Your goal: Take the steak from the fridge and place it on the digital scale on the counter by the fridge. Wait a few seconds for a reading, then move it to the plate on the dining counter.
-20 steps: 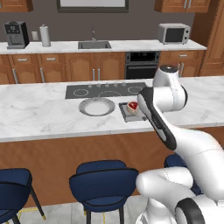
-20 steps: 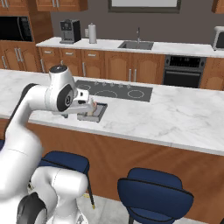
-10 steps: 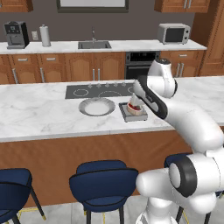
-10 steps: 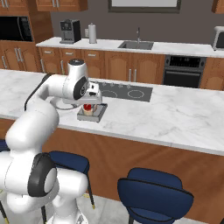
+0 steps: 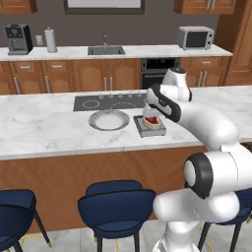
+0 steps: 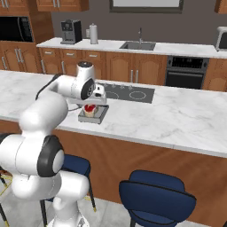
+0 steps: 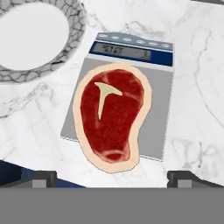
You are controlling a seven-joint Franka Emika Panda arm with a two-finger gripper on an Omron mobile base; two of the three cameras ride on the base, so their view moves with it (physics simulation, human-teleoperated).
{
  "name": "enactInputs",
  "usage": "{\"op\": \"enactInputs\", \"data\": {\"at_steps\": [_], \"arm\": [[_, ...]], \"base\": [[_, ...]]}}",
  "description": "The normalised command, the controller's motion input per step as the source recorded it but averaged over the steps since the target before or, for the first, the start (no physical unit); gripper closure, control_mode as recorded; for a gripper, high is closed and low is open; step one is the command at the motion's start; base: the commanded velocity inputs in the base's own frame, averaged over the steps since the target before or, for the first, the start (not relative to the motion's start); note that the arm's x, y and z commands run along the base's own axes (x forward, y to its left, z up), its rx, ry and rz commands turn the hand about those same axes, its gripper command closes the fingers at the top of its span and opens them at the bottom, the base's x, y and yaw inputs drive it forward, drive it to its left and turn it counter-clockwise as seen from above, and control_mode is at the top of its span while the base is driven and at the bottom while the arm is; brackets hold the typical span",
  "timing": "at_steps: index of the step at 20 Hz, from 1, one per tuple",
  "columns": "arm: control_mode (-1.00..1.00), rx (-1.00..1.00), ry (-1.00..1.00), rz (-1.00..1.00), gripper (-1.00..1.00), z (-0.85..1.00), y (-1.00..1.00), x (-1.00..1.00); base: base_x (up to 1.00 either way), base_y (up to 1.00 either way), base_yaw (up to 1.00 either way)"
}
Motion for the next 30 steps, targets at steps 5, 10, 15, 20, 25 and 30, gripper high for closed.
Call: {"op": "enactInputs", "data": {"at_steps": [5,10,15,20,25,30], "arm": [[-1.00,0.00,0.00,0.00,-1.00,-0.43,0.06,0.51],[-1.00,0.00,0.00,0.00,-1.00,-0.12,0.00,0.03],[-1.00,0.00,0.00,0.00,-1.00,-0.18,0.00,0.00],[-1.00,0.00,-0.01,0.00,-1.00,-0.01,0.03,0.00],[-1.00,0.00,-0.01,0.00,-1.00,0.00,0.00,-0.05],[-1.00,0.00,-0.05,0.00,-1.00,0.00,0.09,-0.05]], "base": [[0.00,0.00,0.00],[0.00,0.00,0.00],[0.00,0.00,0.00],[0.00,0.00,0.00],[0.00,0.00,0.00],[0.00,0.00,0.00]]}}
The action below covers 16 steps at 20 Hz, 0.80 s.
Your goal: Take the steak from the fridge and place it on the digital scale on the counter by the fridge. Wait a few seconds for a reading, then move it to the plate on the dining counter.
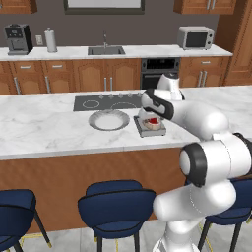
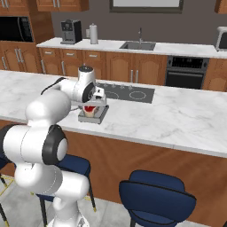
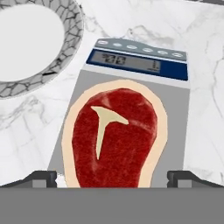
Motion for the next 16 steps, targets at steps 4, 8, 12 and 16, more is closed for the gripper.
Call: {"op": "enactInputs", "data": {"at_steps": [4,8,12,16], "arm": [[-1.00,0.00,-0.05,0.00,-1.00,0.00,0.09,-0.01],[-1.00,-0.01,-0.03,0.00,-1.00,-0.07,0.03,0.00],[-1.00,-0.01,0.00,0.00,-1.00,-0.26,0.00,0.00],[-1.00,-0.02,0.00,0.00,-1.00,-0.28,0.00,0.00]], "base": [[0.00,0.00,0.00],[0.00,0.00,0.00],[0.00,0.00,0.00],[0.00,0.00,0.00]]}}
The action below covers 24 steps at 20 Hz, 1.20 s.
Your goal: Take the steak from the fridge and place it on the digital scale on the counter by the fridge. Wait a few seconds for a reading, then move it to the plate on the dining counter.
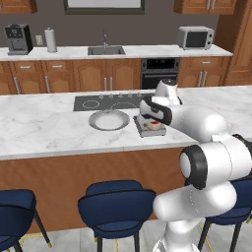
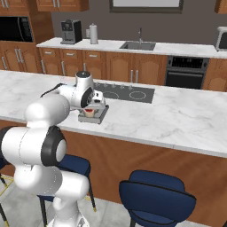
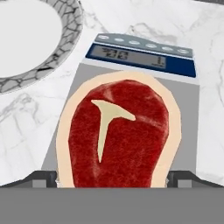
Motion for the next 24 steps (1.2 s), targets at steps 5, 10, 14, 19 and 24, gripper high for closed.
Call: {"op": "enactInputs", "data": {"at_steps": [5,10,14,19,24], "arm": [[-1.00,-0.01,0.00,0.00,-1.00,-0.23,0.00,0.00],[-1.00,0.00,0.00,0.00,-1.00,-0.06,0.00,0.00],[-1.00,0.00,0.00,0.00,1.00,0.00,0.00,0.00],[-1.00,0.00,0.00,0.00,1.00,0.00,0.00,0.00],[-1.00,0.01,-0.09,0.00,1.00,0.29,0.02,-0.27]], "base": [[0.00,0.00,0.00],[0.00,0.00,0.00],[0.00,0.00,0.00],[0.00,0.00,0.00],[0.00,0.00,0.00]]}}
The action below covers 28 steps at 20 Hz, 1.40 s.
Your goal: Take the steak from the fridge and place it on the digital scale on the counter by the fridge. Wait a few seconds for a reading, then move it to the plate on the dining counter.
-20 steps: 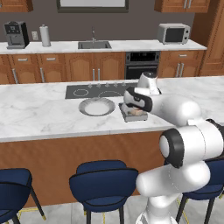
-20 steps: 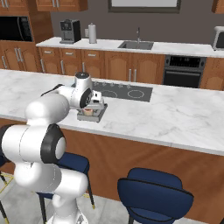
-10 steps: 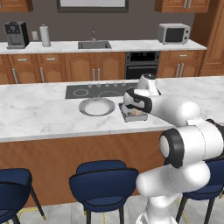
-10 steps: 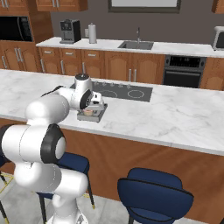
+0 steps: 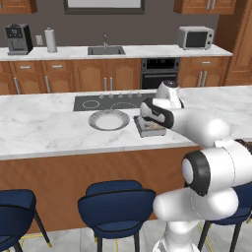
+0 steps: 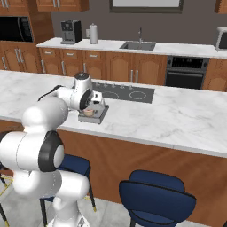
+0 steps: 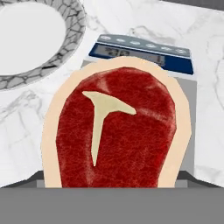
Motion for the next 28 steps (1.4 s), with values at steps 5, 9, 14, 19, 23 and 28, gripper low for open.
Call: {"op": "enactInputs", "data": {"at_steps": [5,9,14,19,23,28], "arm": [[-1.00,0.00,-0.19,0.00,1.00,0.76,0.51,-0.42],[-1.00,0.00,-0.11,0.00,1.00,0.50,0.78,-0.09],[-1.00,0.00,-0.01,0.00,1.00,0.11,0.68,0.27],[-1.00,0.00,0.04,0.06,1.00,-0.07,0.37,0.82],[-1.00,0.00,0.12,0.11,1.00,-0.07,0.22,0.85],[-1.00,-0.04,0.15,0.03,1.00,-0.11,0.22,0.33]], "base": [[0.00,0.00,0.00],[0.00,0.00,0.00],[0.00,0.00,0.00],[0.00,0.00,0.00],[0.00,0.00,0.00],[0.00,0.00,0.00]]}}
